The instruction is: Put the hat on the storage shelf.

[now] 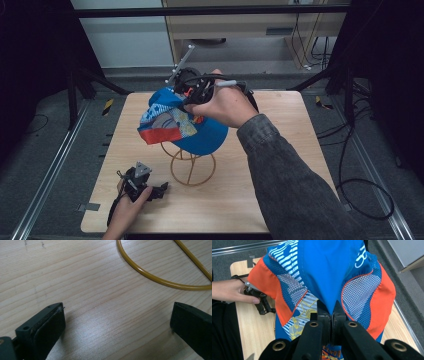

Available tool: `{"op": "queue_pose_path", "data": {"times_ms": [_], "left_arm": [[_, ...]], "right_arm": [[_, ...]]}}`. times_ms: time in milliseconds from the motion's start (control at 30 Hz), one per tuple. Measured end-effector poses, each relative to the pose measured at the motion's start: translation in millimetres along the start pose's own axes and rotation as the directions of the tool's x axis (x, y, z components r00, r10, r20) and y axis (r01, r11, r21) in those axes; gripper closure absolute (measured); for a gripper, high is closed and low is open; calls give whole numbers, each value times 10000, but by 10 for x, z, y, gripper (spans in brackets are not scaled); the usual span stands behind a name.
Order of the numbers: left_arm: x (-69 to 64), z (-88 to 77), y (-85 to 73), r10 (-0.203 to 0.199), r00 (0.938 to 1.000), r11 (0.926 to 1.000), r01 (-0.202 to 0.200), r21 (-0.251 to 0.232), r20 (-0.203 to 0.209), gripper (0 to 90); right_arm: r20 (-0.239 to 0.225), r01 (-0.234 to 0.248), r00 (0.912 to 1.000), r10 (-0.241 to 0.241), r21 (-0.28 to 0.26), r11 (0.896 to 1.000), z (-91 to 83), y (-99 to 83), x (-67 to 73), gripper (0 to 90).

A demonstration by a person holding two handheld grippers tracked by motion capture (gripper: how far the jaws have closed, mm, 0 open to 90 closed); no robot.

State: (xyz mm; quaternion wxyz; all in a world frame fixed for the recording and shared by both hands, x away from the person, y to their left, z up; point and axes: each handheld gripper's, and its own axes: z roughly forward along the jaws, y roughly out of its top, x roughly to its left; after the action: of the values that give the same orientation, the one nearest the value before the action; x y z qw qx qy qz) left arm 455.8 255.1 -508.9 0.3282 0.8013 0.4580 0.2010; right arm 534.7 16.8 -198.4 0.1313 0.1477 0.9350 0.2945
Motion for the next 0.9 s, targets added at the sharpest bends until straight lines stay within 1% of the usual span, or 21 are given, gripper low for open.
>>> {"op": "queue_pose_path", "data": {"times_ms": [433,633,767,900], "left_arm": [[-9,1,1,-7,10000,10000,7,-19,20,0],[-11,0,1,24,10000,10000,-24,-7,43,0],[-12,0,1,37,10000,10000,-37,-7,54,0],[-15,0,1,52,10000,10000,-52,-2,64,0]], "right_arm": [[5,2,10000,-2,-59,10000,28,7,12,888],[-89,66,9999,-67,-48,10000,63,35,42,888],[-114,91,9999,-90,55,9999,91,48,52,888],[-151,185,9997,-183,85,9998,146,60,75,888]]}}
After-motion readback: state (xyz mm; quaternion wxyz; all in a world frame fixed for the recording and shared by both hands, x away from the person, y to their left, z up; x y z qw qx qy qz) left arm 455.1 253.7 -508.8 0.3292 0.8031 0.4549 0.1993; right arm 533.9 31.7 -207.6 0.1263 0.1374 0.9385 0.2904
